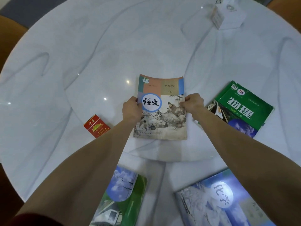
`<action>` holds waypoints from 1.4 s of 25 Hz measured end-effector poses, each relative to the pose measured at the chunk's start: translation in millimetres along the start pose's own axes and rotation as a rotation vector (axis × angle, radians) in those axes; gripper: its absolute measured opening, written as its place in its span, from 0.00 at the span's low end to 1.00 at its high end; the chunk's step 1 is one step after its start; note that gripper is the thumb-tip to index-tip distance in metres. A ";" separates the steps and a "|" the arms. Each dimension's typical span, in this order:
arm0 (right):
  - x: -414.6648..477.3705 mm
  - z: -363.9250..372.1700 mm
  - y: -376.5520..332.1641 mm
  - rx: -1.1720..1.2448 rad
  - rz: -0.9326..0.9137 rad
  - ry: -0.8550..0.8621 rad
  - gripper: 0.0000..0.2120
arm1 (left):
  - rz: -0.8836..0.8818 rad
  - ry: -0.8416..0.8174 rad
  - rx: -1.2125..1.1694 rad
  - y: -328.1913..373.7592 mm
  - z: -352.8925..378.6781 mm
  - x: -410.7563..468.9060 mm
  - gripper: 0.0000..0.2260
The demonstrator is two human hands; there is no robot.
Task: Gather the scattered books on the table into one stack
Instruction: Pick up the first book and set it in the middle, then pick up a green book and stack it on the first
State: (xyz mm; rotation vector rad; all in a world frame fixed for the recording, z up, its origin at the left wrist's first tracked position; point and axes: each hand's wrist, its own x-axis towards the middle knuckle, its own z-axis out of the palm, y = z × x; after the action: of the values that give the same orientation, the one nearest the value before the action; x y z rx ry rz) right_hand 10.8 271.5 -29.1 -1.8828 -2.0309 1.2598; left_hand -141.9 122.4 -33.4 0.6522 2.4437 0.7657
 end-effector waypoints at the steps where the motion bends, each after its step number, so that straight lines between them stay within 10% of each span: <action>1: -1.0 -1.3 -0.8 -0.037 -0.001 0.002 0.12 | -0.001 0.004 0.033 -0.4 -1.4 0.2 0.12; 17: -86.2 -54.4 2.5 -0.578 -0.261 0.098 0.13 | 0.601 -0.187 0.581 67.6 -32.4 -51.5 0.15; 35: -62.6 -158.4 147.7 -0.703 -0.074 0.295 0.15 | 0.956 -0.208 0.822 170.0 104.8 -89.0 0.15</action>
State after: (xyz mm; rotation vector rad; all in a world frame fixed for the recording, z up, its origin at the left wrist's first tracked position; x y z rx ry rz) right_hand 232.4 279.4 11.7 -2.0383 -2.5256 0.2095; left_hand 35.8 236.1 24.1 2.1498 2.0970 -0.0943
